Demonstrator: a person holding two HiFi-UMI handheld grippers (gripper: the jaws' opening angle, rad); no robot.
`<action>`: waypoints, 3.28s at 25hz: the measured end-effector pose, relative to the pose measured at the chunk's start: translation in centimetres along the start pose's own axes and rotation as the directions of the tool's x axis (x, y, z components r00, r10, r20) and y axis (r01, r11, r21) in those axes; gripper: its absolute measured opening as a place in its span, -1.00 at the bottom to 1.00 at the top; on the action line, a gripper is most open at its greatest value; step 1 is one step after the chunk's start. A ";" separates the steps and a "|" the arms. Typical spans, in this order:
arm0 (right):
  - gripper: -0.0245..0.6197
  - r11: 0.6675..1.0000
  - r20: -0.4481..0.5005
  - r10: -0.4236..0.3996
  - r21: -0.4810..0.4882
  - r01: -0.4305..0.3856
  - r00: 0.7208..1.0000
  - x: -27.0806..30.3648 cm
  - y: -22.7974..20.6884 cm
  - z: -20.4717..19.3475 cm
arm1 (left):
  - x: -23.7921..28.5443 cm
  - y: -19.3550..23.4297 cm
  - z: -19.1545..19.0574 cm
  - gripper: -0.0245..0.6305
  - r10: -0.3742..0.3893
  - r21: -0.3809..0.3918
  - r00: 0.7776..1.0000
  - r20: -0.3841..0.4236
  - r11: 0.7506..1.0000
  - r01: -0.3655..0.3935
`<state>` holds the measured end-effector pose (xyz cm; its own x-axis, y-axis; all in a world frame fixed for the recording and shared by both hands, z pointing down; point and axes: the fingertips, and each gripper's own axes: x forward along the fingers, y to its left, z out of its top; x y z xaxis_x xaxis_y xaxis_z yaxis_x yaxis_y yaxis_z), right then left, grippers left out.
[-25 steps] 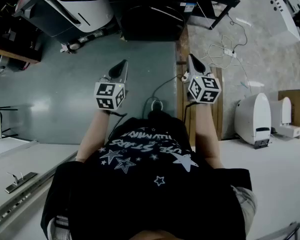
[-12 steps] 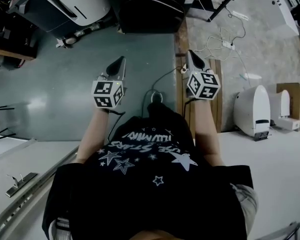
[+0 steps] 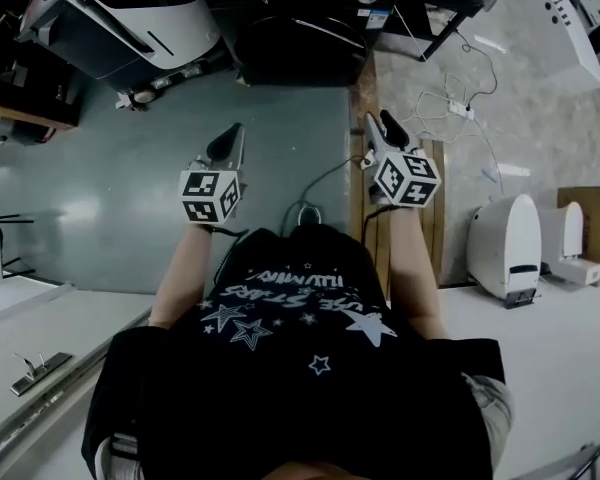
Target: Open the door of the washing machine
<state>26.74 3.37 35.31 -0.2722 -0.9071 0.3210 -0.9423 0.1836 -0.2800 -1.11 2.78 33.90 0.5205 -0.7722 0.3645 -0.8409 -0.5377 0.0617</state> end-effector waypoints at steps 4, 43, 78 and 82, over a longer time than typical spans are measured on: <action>-0.20 1.000 -0.030 0.022 -0.020 -0.022 0.999 2.3 -2.2 0.6 | 1.6 0.7 0.7 -0.89 0.048 -0.009 0.999 -0.003 0.999 -0.048; -0.16 0.961 -0.385 -0.219 -0.246 0.130 0.896 32.1 -16.3 -3.7 | 35.4 11.4 -1.9 -0.89 -0.212 0.000 0.931 -0.296 0.975 0.222; -0.42 0.717 -0.547 -0.116 -0.623 -0.311 0.829 40.6 -21.0 -11.5 | 38.5 9.0 -10.6 -0.89 -0.145 -0.064 0.923 -0.357 0.989 0.131; -0.44 0.728 -0.548 -0.118 -0.615 -0.303 0.828 39.3 -20.6 -12.1 | 37.7 8.4 -10.9 -0.89 -0.126 -0.056 0.923 -0.362 0.992 0.114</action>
<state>33.07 -31.44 64.63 -0.2214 -0.5658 0.7943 -0.7232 0.6417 0.2555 9.78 -27.13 58.27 0.5332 -0.5223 0.6655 -0.7831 -0.6024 0.1546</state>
